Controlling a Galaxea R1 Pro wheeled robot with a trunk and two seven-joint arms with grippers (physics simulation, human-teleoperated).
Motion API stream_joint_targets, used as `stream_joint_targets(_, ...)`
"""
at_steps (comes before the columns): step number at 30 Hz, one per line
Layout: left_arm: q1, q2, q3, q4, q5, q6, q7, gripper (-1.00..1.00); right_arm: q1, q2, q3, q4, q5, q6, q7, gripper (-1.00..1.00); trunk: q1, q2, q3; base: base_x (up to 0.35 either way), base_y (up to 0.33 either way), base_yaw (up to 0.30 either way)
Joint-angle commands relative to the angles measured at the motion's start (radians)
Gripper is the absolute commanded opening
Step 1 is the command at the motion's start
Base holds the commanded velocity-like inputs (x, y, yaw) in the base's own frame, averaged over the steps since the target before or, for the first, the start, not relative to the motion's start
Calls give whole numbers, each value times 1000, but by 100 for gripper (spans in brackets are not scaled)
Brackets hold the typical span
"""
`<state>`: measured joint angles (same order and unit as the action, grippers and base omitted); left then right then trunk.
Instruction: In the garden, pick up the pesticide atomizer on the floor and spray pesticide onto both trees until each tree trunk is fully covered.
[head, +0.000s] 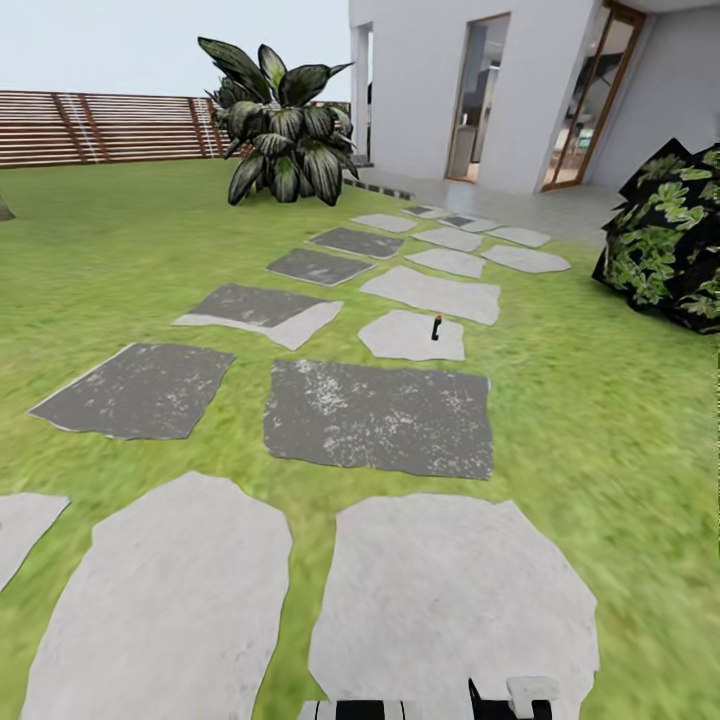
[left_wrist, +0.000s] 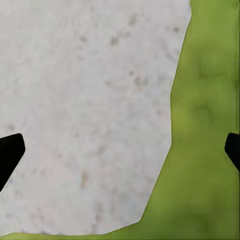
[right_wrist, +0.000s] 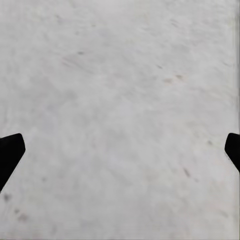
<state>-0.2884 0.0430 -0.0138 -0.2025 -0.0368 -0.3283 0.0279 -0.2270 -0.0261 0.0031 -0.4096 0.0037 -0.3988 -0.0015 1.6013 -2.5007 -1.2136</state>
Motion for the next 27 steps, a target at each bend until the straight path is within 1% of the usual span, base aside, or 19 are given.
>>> stream_joint_targets(1, 0, 0, 0, 0, 0, 0, 0, 100, 0, 0, 0, 0, 0, 0, 0, 100, 0, 0, 0, 340, 65, -247)
stream_joint_targets(27, 0, 0, 0, 0, 0, 0, 0, 100, 0, 0, 0, 0, 0, 0, 0, 100, 0, 0, 0, 340, 105, -263)
